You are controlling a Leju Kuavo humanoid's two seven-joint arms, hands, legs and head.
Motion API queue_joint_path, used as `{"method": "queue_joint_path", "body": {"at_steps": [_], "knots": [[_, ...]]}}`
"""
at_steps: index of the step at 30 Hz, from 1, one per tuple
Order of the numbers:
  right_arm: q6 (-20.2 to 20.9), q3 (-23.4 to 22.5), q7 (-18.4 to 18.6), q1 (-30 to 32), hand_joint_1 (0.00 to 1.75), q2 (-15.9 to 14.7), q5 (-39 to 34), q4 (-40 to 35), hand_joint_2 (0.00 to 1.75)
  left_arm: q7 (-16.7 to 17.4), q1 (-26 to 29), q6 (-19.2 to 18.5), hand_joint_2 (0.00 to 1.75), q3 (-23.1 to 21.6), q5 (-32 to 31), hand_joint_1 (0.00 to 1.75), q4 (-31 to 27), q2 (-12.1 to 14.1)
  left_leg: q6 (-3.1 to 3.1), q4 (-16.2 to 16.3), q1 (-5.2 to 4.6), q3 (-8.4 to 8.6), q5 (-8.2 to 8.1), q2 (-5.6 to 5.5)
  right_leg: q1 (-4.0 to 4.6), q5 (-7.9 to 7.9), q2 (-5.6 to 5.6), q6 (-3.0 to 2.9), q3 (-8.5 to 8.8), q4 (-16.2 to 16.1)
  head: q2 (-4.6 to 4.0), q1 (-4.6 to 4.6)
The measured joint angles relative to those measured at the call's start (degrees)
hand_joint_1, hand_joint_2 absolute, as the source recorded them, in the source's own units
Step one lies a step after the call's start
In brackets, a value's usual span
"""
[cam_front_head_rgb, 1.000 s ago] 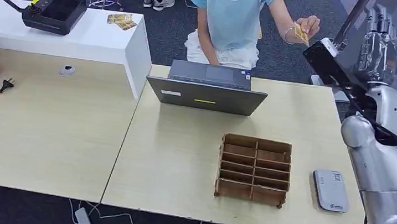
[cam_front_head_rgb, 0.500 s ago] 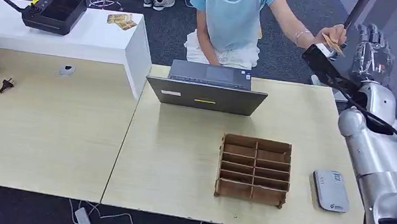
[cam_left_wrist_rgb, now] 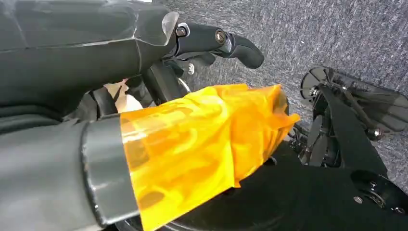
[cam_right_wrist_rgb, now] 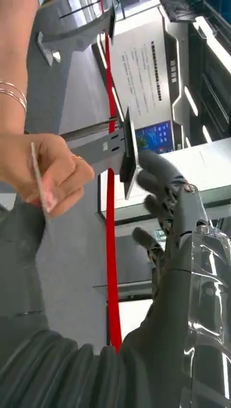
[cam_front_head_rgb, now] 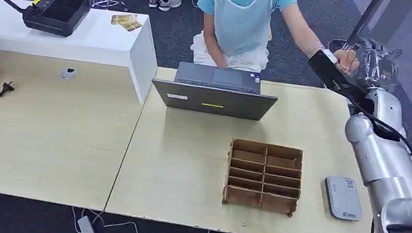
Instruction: Pass the card to the sensor for recognition and then transmit it.
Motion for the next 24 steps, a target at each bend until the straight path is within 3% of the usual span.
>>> {"method": "queue_joint_path", "body": {"at_steps": [18,24], "knots": [[-1.2,-1.0,-1.0,0.0,1.75,0.0,0.3,-0.3,1.75,0.0,0.0,0.3,0.0,0.0,0.9,0.0,0.0,-0.1,0.0,0.0,0.0,0.0,0.0,0.01,0.0,0.0,0.01,0.0,-0.03,0.0,0.0,0.0],[-2.4,-2.7,-3.5,2.0,1.75,0.1,-4.7,-4.2,1.75,0.0,0.0,0.6,0.0,0.0,1.7,0.0,0.0,-0.2,0.0,0.0,0.0,0.0,0.0,0.0,0.0,0.0,0.0,0.0,-0.03,0.0,0.0,0.0]]}}
